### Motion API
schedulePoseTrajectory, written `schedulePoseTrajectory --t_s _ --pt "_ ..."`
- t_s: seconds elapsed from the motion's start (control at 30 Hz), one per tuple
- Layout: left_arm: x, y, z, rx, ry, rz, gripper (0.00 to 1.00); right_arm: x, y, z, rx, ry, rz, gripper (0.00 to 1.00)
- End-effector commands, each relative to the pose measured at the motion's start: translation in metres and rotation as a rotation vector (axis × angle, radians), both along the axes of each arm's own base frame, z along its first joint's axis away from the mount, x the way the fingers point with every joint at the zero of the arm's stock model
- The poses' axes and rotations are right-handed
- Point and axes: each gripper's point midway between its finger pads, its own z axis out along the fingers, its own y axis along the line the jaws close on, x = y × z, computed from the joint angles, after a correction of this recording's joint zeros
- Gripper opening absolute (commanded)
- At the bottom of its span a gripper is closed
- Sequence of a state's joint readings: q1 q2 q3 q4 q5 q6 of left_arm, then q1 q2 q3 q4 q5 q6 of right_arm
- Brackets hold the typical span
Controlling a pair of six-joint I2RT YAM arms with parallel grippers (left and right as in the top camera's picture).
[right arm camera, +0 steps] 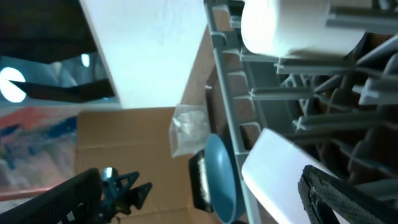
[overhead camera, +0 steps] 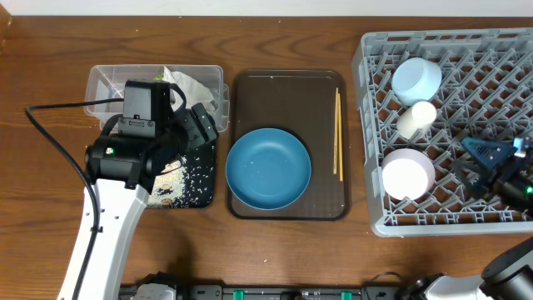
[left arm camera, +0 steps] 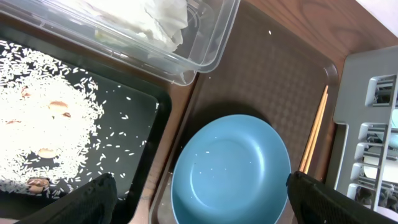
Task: Sort waste into correct bins and load items into the dishwasher rack
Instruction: 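Lower the pink bowl into the rack's lower area and release, then move the right gripper left and grasp the wooden chopsticks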
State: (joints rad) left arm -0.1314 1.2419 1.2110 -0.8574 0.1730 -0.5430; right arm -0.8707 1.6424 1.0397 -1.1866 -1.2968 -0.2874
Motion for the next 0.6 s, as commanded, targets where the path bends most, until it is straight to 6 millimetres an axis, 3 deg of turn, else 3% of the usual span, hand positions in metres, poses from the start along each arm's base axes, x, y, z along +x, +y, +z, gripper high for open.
schedulePoseTrajectory --t_s 0.0,0.2,0.3,0.43,0.57 --pt "0.004 0.002 0.007 0.006 -0.018 0.003 0.9 0.011 -0.001 0.01 -0.089 0.033 0.037 0.99" --pt "0.004 0.002 0.007 0.006 -0.018 0.003 0.9 0.038 0.006 0.01 -0.355 0.204 0.118 0.99" --pt "0.004 0.002 0.007 0.006 -0.018 0.003 0.9 0.053 0.02 0.013 -0.514 0.268 0.159 0.99" --pt "0.004 0.002 0.007 0.006 -0.018 0.003 0.9 0.075 0.069 0.025 -0.7 0.255 0.269 0.99" --pt "0.004 0.002 0.007 0.006 -0.018 0.003 0.9 0.086 0.126 0.019 -0.886 0.219 0.366 0.99"
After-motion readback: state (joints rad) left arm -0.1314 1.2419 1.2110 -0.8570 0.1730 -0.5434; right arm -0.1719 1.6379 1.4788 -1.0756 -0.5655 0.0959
